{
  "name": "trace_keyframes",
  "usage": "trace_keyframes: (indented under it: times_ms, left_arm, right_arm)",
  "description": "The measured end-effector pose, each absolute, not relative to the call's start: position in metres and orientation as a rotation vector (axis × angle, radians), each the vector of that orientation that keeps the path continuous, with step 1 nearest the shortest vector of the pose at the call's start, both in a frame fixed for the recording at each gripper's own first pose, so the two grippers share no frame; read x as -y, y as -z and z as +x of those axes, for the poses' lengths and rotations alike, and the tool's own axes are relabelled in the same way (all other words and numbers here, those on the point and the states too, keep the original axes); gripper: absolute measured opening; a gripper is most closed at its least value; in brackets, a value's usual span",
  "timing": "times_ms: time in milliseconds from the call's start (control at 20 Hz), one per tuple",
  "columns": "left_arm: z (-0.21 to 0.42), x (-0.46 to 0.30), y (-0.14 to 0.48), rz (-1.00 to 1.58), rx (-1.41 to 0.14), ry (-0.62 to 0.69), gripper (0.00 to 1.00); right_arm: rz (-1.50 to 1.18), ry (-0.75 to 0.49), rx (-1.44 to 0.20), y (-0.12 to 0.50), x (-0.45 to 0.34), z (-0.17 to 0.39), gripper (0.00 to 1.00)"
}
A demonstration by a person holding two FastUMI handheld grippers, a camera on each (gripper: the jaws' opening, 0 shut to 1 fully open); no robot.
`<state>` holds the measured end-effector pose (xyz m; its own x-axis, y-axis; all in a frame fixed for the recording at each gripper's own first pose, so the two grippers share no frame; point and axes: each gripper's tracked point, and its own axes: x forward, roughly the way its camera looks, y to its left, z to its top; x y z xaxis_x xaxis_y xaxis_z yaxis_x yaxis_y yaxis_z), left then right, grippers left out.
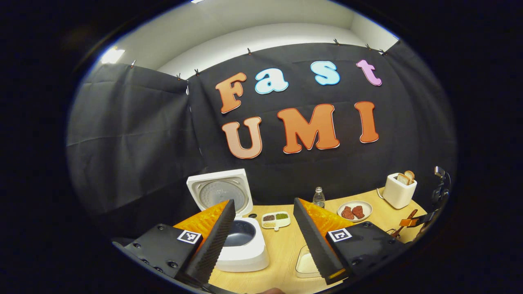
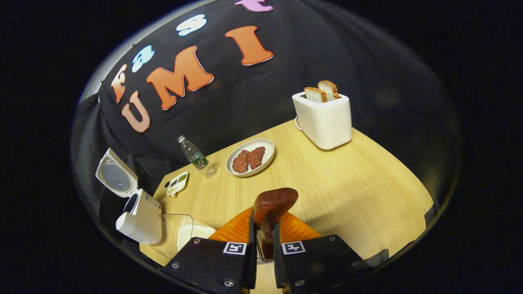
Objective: Close the left gripper, press the button to open the rice cooker; take a wooden spoon from the chopstick holder with the right hand, scoop a spoonful of rice and pour it into the rice cooker, then put the wooden spoon back into the chopstick holder.
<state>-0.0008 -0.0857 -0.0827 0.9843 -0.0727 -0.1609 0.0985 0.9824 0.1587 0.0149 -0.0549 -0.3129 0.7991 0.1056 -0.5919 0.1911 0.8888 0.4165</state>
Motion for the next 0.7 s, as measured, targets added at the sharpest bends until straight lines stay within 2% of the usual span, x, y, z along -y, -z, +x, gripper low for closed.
trace_keyframes:
  times_ms: [150,250,300,350,400,500,700]
  left_arm:
    - [0.007,0.073,0.079,0.184,-0.137,0.114,0.93]
    - [0.011,0.06,0.075,0.173,-0.13,0.117,0.92]
    - [0.014,0.051,0.075,0.164,-0.129,0.114,0.97]
    - [0.018,0.043,0.076,0.159,-0.132,0.114,0.92]
    - [0.02,0.033,0.078,0.158,-0.133,0.108,1.0]
    - [0.023,0.016,0.08,0.153,-0.133,0.097,0.93]
    - [0.025,-0.015,0.093,0.119,-0.158,0.086,1.0]
  right_arm:
    - [0.507,0.088,-0.627,0.296,0.053,0.013,0.12]
    - [0.506,0.131,-0.587,0.274,0.056,0.015,0.12]
    - [0.493,0.146,-0.551,0.257,0.058,0.017,0.12]
    - [0.483,0.152,-0.516,0.241,0.056,0.018,0.12]
    - [0.473,0.153,-0.482,0.223,0.052,0.018,0.12]
    - [0.459,0.136,-0.422,0.188,0.037,0.018,0.12]
    - [0.428,0.058,-0.386,0.157,-0.017,0.019,0.12]
